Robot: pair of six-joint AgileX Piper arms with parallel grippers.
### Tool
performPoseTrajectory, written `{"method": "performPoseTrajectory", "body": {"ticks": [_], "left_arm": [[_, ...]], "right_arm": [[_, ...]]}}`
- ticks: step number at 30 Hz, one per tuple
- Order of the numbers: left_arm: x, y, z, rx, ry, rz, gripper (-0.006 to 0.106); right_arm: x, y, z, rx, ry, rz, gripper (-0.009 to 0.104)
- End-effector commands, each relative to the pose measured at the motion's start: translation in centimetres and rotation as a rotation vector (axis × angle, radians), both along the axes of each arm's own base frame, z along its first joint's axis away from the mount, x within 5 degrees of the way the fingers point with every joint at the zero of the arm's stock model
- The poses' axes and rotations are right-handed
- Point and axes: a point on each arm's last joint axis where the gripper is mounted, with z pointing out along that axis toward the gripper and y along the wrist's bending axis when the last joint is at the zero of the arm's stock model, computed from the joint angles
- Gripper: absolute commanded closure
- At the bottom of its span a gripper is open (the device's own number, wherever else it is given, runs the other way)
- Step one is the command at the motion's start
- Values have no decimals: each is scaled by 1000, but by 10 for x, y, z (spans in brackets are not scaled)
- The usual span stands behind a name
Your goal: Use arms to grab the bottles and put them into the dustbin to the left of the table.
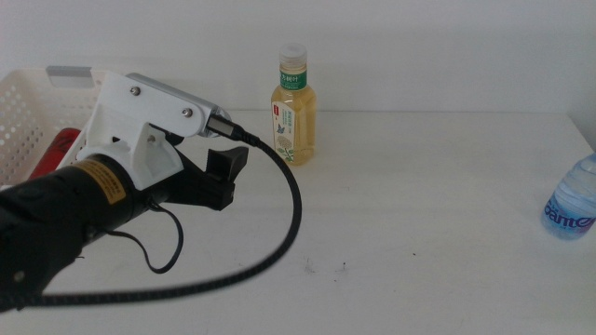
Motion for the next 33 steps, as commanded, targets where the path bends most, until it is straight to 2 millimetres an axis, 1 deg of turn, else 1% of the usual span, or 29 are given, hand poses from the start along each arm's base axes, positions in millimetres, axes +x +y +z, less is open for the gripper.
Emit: {"method": "performPoseTrajectory", "body": {"ticks": [1,3,5,8,12,16,18,22,25,30,33], "left_arm": [[-1,-2,-3,-34,-64,-14,7],[-7,-1,-14,-94,-150,-35,7],[-17,3,-27,-163,-220,-44,7],[-27,8,-41,-189,-250,-47,7],[-24,6,-54,-142,-211,-51,7],[-19,0,-64,-164,-212,-80,7],[-14,-2,-71,-175,-218,-80,7],[-2,1,-82,-196,-226,-52,7],[11,4,-86,-184,-224,-58,7],[43,5,-90,-191,-209,-111,7],[65,3,-97,-185,-200,-121,7]], "right_arm": [[0,0,0,-14,-12,4,24],[0,0,0,-14,-12,4,24],[0,0,0,-14,-12,4,24],[0,0,0,-14,-12,4,24],[0,0,0,-14,-12,4,24],[0,0,0,-14,-12,4,24],[0,0,0,-14,-12,4,24],[0,0,0,-14,-12,4,24],[0,0,0,-14,-12,4,24],[0,0,0,-14,-12,4,24],[0,0,0,-14,-12,4,24]]}}
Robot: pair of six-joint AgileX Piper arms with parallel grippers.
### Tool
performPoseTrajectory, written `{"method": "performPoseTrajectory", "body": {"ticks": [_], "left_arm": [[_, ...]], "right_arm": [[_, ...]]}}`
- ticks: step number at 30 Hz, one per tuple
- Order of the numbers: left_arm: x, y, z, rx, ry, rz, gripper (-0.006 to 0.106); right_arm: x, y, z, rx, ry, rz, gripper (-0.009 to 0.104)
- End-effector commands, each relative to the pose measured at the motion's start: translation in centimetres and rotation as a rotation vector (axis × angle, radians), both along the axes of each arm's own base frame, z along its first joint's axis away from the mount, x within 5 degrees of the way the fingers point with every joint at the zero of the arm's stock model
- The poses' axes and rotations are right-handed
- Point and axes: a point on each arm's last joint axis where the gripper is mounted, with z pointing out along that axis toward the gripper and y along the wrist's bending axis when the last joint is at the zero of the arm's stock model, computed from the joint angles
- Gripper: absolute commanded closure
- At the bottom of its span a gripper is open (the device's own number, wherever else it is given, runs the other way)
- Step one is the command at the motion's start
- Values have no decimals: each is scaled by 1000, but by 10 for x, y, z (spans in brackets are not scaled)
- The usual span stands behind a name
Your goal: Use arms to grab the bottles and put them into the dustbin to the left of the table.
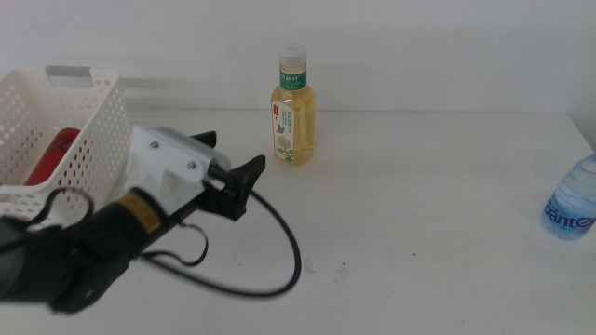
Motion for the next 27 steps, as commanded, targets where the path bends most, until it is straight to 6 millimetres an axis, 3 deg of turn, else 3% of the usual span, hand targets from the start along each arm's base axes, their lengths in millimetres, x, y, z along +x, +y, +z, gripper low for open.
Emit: {"method": "performPoseTrajectory", "body": {"ticks": [1,13,27], "left_arm": [[18,-3,-4,-15,-9,-18,7],[98,-27,-41,-68,11,-37,7],[133,-37,-64,-79,9,-33,7]], "right_arm": [[0,0,0,-14,-12,4,24],[0,0,0,-14,-12,4,24],[0,0,0,-14,-12,4,24]]}}
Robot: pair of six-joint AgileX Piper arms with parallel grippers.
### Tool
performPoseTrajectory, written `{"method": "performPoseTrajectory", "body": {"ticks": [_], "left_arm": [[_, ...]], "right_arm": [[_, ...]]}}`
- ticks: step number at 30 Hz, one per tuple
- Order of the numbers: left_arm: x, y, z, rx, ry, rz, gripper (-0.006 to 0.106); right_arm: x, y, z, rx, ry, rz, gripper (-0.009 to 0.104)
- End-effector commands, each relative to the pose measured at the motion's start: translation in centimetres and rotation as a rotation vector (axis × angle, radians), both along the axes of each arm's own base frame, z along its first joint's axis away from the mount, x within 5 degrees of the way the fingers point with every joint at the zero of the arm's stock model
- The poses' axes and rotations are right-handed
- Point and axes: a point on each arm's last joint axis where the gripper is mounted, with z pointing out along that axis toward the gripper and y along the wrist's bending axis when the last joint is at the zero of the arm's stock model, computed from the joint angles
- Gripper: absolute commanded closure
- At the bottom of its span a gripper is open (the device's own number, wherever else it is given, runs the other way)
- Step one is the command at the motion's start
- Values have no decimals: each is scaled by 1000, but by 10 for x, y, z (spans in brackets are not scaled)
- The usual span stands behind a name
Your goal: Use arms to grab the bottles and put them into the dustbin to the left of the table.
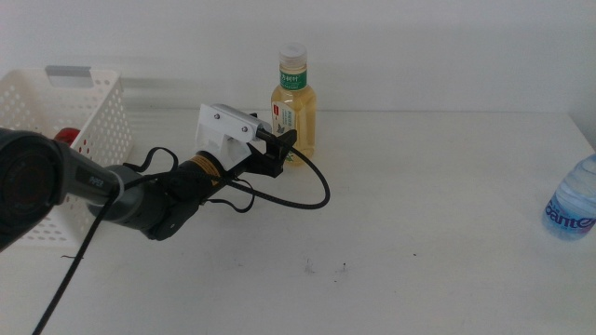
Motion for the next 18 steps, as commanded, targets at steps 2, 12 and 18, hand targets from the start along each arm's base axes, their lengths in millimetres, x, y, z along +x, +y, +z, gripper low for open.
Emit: {"method": "performPoseTrajectory", "body": {"ticks": [2,12,18], "left_arm": [[6,-2,-3,-24,8,-1,7],[17,-13,-9,-23,6,-6,7],[25,-24,-14,-24,18,-15,7]], "right_arm": [[0,0,0,-14,-12,4,24],[0,0,0,-14,-12,4,24],[0,0,0,-14,-12,4,24]]}}
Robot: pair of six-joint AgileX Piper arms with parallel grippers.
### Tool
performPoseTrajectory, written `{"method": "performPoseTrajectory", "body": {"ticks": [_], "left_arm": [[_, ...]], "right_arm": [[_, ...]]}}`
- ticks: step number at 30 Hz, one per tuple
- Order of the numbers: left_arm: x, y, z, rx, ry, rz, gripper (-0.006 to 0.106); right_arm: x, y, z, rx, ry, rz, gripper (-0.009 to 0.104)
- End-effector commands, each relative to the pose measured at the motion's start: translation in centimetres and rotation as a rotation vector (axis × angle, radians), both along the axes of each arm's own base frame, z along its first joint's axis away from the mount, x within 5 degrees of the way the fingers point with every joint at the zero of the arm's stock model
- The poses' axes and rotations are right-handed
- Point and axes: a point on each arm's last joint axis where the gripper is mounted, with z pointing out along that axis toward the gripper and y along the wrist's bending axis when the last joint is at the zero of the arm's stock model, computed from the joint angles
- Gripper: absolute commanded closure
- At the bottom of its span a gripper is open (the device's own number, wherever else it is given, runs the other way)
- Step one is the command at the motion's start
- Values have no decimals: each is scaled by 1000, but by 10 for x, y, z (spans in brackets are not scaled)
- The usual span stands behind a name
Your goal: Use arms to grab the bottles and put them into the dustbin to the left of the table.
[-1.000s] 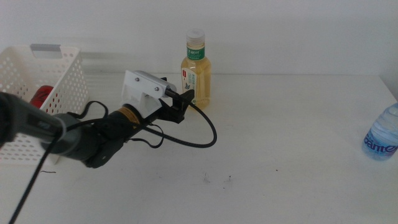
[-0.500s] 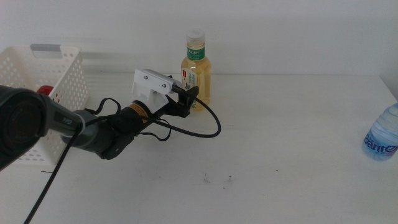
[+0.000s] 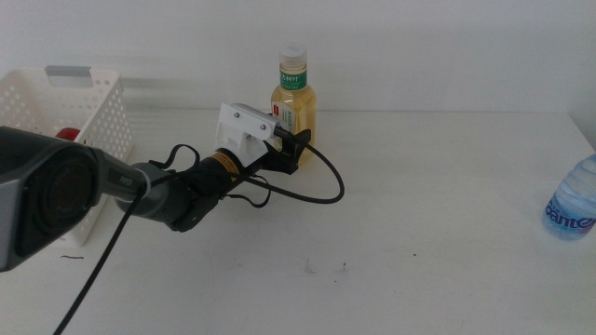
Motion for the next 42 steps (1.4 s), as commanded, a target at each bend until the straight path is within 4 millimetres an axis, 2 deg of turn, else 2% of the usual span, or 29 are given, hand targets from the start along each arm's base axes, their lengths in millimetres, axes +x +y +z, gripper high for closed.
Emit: {"method": "performPoseTrajectory", "body": {"ticks": [1,9,21,33,38,42], "left_arm": [[4,-5,1,-20,5,3,7],[22,-9,0,16,16,24,7],[47,-16,-5,-27,-9,38,7],[47,-30,-14,-42,33,68,7],[48,-29,-14,-23,15,89,7],[49,-28,-13,-32,16,108,14]], "right_arm": [[0,0,0,-14,-12,4,24],[0,0,0,-14,-12,4,24],[0,0,0,-14,-12,4,24],[0,0,0,-14,-12,4,24],[0,0,0,-14,-12,4,24],[0,0,0,-14,-12,4,24]]}}
